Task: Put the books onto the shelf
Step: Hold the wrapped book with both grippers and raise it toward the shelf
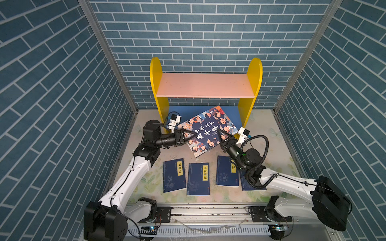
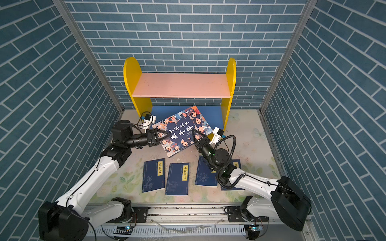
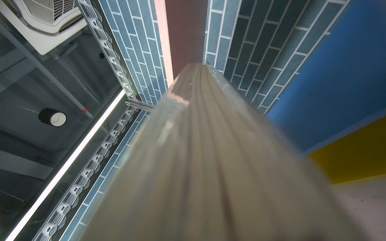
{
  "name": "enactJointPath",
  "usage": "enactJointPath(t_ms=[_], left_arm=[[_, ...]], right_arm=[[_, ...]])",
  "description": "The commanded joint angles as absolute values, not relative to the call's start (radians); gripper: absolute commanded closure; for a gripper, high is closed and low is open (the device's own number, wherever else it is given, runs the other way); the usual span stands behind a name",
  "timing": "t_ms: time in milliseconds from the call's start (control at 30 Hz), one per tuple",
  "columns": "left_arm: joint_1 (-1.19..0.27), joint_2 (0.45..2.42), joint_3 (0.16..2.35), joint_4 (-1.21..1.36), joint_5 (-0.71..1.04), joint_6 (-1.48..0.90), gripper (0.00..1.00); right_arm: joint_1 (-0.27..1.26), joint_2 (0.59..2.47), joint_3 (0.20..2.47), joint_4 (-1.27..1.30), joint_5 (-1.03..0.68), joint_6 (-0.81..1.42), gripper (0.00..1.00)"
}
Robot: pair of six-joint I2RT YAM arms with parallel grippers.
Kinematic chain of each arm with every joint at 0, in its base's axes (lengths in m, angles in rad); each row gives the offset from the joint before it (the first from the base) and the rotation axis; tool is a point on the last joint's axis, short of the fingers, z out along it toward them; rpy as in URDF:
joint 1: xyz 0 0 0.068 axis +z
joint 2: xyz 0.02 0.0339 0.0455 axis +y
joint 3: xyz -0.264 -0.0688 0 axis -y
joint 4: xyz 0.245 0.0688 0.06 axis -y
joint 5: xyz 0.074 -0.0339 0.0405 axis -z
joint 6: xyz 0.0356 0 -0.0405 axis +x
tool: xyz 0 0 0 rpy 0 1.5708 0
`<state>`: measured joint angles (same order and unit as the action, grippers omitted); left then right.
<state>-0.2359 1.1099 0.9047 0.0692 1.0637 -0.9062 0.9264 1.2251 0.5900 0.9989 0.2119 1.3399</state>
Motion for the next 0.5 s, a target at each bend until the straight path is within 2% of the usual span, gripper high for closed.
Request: enactJointPath(t_ms=[0,167,467], left_arm=[[-0.199,1.064,0.95,0.0,1.041,-0.805,0.35],[-0.171,1.017,0.966,-0.089,1.055,-0.74,0.29],[-0.096,0.963,0.999,-0.253,1.033,-0.653,0.26]], right_arm=[[0.923,1.197,0.679,1.017,0.16,1.264,1.0],[0.924,1.187,0.76,0.945,0.119,1.249,1.0],[0.923,1.18,0.836,0.877,0.032,1.262,1.0]])
